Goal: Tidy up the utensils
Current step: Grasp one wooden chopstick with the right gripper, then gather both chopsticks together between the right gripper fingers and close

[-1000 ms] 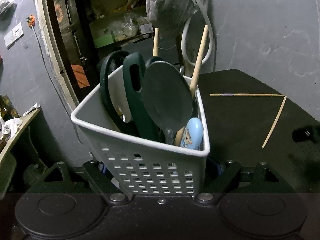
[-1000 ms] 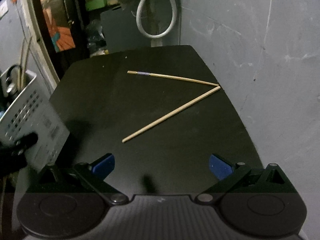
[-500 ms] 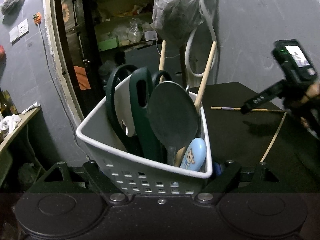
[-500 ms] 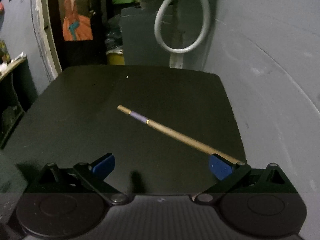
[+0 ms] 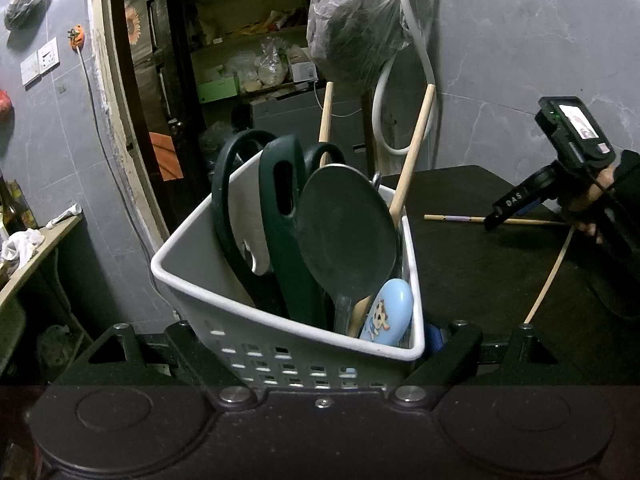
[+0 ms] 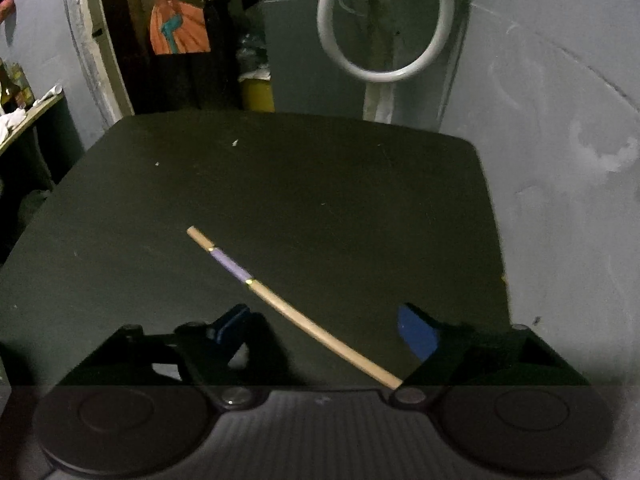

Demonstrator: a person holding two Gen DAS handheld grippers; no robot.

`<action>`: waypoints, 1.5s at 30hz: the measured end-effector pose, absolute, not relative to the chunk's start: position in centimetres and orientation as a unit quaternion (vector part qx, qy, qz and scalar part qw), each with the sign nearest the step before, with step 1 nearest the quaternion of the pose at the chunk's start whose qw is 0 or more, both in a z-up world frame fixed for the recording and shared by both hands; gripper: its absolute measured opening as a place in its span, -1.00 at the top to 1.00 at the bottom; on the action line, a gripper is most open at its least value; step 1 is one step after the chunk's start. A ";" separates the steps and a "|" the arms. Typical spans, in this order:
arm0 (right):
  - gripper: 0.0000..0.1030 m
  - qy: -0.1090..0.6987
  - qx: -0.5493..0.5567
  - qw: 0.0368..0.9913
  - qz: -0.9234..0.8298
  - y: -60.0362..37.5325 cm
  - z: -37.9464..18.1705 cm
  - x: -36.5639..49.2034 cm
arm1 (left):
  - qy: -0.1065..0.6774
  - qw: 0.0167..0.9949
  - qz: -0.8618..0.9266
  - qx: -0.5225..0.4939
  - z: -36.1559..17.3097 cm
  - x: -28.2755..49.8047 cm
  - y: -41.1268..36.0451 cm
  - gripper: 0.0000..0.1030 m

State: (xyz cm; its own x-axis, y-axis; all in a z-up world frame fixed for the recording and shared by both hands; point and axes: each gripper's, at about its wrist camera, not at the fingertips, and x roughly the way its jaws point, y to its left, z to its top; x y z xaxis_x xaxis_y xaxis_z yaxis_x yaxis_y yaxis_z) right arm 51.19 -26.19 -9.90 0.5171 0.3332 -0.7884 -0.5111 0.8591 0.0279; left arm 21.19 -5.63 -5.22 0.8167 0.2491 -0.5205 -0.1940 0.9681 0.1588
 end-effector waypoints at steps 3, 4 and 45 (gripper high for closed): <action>-0.07 0.421 -0.109 0.867 0.243 -26.6 -9.7 50.0 | 0.280 0.952 0.116 0.050 -5.2 21.2 -5.6 -0.71; 0.22 0.420 -0.110 0.867 0.243 -26.7 -9.7 49.5 | 0.279 0.952 0.116 0.050 -5.2 21.2 -5.6 -0.71; 0.86 0.438 -0.035 0.865 0.243 -24.2 -9.0 35.1 | 0.277 0.953 0.104 0.063 -5.4 20.9 -5.3 -0.73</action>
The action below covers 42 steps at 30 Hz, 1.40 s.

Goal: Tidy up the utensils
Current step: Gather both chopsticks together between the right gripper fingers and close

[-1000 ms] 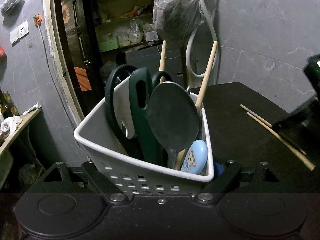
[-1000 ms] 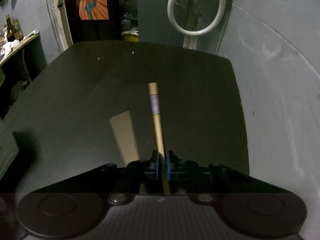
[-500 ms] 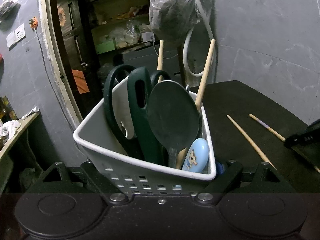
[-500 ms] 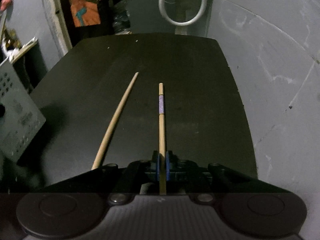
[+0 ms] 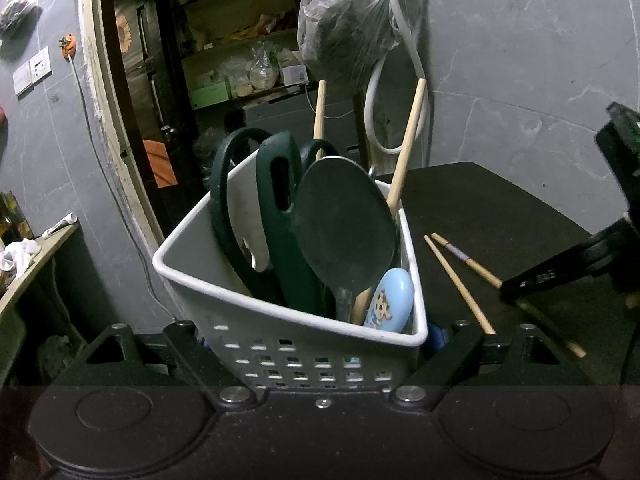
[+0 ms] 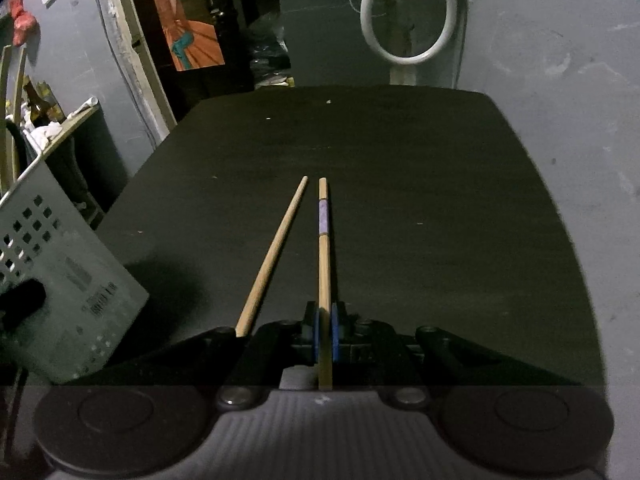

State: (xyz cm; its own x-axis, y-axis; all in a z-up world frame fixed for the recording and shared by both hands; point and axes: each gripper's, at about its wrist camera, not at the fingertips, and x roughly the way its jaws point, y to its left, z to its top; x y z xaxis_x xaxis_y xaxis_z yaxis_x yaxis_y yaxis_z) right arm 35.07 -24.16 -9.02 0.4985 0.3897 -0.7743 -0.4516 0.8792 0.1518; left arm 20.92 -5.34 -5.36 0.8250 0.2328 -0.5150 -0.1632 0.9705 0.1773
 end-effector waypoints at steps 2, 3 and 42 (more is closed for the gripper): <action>0.83 0.445 -0.025 0.861 0.244 -23.5 -9.1 35.1 | 0.277 0.953 0.103 0.062 -5.3 20.9 -5.3 -0.73; 0.73 0.450 -0.017 0.859 0.243 -23.3 -9.1 35.1 | 0.276 0.954 0.102 0.062 -5.3 20.8 -5.3 -0.73; 0.08 0.476 -0.092 0.833 0.267 -22.7 -8.6 32.0 | 0.281 0.953 0.102 0.059 -5.8 21.1 -5.5 -0.71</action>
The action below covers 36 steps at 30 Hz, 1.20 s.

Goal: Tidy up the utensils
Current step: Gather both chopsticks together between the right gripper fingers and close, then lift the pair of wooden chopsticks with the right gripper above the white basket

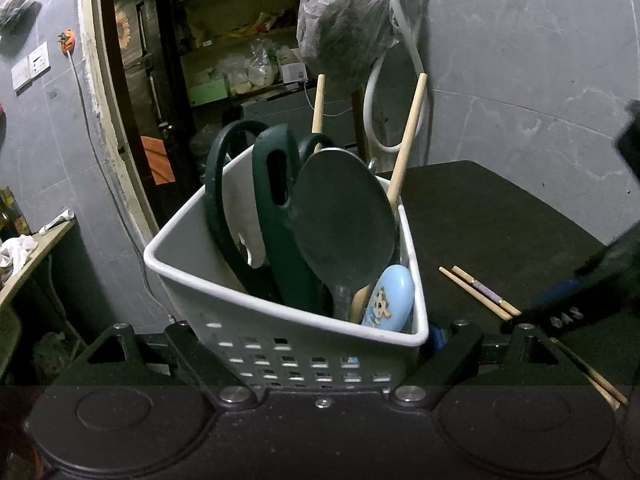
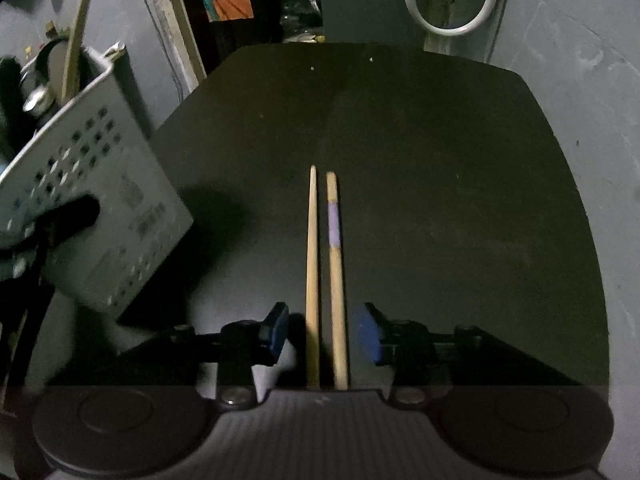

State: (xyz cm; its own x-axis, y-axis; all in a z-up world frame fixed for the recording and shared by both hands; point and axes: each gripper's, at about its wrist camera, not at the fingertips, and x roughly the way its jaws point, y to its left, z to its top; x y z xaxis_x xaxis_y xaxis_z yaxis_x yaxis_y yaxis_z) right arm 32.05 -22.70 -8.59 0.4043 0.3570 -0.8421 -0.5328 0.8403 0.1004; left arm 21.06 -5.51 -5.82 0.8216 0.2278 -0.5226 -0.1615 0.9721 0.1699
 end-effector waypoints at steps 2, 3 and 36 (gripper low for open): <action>0.05 0.477 -0.091 0.833 0.266 -22.2 -8.8 33.1 | 0.281 0.953 0.103 0.059 -5.8 21.1 -5.6 -0.71; 0.05 0.478 -0.092 0.833 0.263 -21.8 -8.9 33.6 | 0.281 0.952 0.103 0.059 -5.8 21.1 -5.6 -0.71; 0.76 0.500 -0.179 0.795 0.294 -19.4 -8.5 35.4 | 0.281 0.953 0.107 0.045 -5.7 21.2 -5.0 -0.71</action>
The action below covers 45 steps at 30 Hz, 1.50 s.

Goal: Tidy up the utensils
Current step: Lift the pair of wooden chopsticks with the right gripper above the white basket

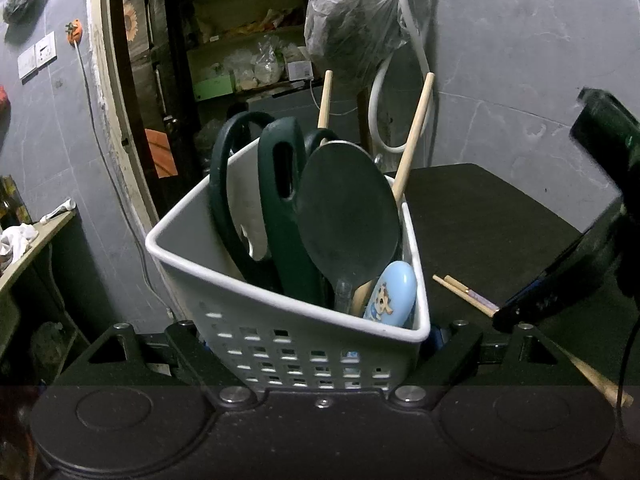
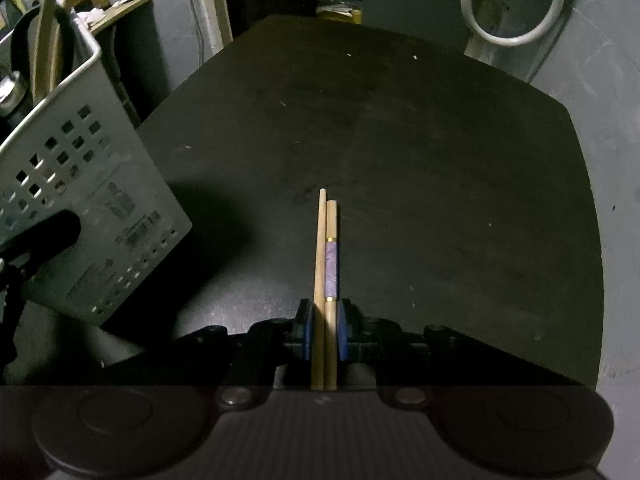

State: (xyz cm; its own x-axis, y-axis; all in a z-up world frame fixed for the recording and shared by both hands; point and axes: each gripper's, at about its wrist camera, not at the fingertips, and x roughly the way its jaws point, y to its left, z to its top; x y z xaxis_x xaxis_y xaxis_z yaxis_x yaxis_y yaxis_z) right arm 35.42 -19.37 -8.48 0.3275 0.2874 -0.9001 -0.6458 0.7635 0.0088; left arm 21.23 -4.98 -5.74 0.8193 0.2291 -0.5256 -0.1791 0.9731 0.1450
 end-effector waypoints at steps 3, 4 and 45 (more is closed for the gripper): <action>0.75 0.525 -0.075 0.790 0.308 -21.8 -8.6 37.0 | 0.282 0.952 0.108 0.045 -5.7 21.3 -5.0 -0.71; 0.75 0.521 -0.048 0.795 0.307 -22.7 -8.6 37.2 | 0.283 0.952 0.108 0.044 -5.8 21.4 -4.9 -0.71; 0.73 0.246 0.264 0.847 0.391 -32.0 -1.9 33.3 | 0.276 0.954 0.104 0.054 -6.1 21.0 -5.2 -0.71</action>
